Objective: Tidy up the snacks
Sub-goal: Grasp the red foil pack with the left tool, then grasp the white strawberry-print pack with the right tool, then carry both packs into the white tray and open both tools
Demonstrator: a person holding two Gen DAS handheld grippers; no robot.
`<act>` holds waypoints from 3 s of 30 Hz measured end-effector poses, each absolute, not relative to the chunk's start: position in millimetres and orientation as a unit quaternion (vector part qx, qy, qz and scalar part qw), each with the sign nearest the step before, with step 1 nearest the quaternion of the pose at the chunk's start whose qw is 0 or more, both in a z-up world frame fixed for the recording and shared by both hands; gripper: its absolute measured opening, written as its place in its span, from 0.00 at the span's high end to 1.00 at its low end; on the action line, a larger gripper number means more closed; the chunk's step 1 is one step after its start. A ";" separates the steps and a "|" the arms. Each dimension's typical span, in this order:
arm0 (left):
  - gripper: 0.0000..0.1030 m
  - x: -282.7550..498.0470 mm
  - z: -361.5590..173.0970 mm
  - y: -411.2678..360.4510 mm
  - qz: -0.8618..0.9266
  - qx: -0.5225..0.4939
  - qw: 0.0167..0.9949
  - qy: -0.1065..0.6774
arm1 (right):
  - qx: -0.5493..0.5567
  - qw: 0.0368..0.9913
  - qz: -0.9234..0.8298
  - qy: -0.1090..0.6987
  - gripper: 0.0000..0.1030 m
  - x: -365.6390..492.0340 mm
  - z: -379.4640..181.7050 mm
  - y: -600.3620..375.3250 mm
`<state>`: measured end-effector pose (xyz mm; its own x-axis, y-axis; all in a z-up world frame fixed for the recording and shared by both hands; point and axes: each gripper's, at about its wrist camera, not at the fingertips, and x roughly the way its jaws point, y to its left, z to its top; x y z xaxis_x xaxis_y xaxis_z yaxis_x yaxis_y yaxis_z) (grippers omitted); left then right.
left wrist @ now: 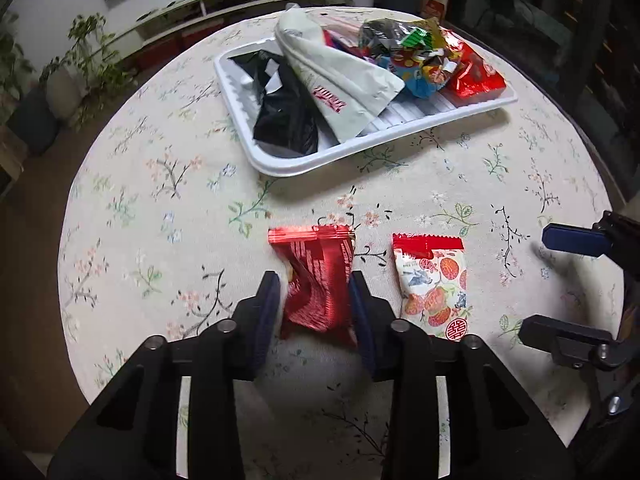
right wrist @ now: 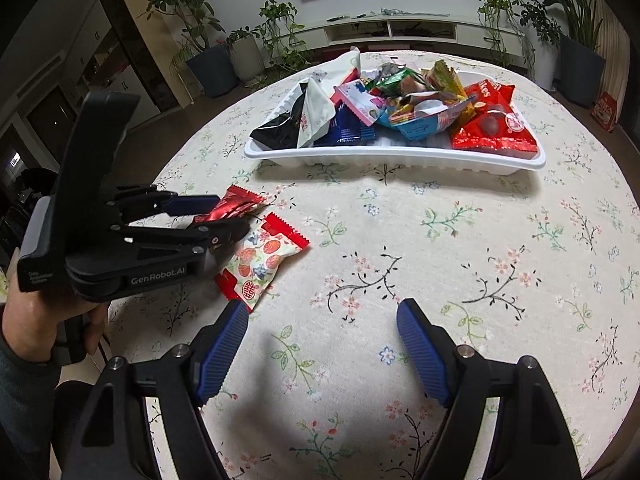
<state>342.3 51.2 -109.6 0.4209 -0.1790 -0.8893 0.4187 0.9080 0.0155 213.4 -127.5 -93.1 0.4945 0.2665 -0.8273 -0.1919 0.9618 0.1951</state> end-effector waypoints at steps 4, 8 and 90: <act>0.72 338.9 -107.9 66.5 -0.160 0.083 0.841 0.510 | 0.038 0.861 0.129 0.490 0.24 219.6 -95.5 -120.5; 0.72 336.7 -108.1 79.9 -0.154 0.055 0.848 0.504 | 0.031 0.859 0.129 0.495 0.25 227.7 -98.6 -106.4; 0.72 477.7 -28.0 -40.3 -0.175 -0.004 0.885 0.432 | -0.003 0.898 0.056 0.436 0.67 393.4 -18.9 -209.7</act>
<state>477.7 -40.3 -28.0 0.5653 -0.3124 -0.7634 0.3060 0.9389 -0.1576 393.4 -209.7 -18.9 0.6138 0.0974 -0.7834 -0.1027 0.9938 0.0430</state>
